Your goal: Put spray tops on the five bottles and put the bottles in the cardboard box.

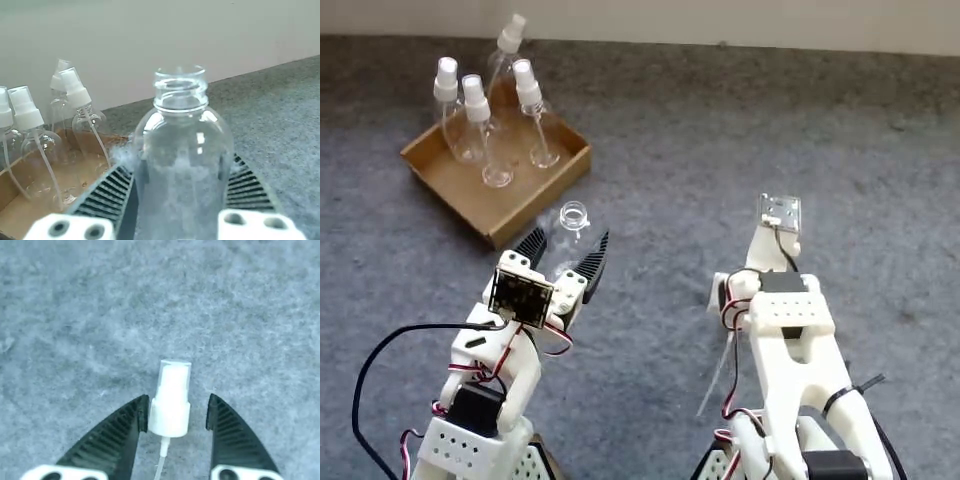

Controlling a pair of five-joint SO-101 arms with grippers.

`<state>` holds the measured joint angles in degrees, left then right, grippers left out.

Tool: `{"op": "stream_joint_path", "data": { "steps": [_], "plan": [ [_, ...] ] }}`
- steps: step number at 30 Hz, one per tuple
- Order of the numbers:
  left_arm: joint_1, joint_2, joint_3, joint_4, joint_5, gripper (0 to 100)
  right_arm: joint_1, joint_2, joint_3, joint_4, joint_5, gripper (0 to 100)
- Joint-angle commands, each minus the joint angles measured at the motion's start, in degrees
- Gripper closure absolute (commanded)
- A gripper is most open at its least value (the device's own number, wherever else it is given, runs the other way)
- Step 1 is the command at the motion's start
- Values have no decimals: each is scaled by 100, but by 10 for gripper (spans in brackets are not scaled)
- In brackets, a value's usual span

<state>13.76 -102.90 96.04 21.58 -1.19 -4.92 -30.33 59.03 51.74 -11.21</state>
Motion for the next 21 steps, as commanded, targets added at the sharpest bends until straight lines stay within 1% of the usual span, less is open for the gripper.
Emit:
{"op": "stream_joint_path", "data": {
  "steps": [1,4,9,12,17,21],
  "plan": [
    [66,-136,110,-97,44,940,-22,-189,-84,207,-62,818],
    [66,-136,110,-97,44,940,-22,-127,-75,180,-62,818],
    [66,-136,110,-97,44,940,-22,-127,-31,-180,-62,819],
    [66,-136,110,-97,44,940,-22,-119,-31,-180,-62,820],
    [66,-136,110,-97,44,940,-48,-119,-22,-171,-53,879],
    [66,-136,110,-97,44,940,-48,-119,-22,-154,-26,881]
  ]
}}
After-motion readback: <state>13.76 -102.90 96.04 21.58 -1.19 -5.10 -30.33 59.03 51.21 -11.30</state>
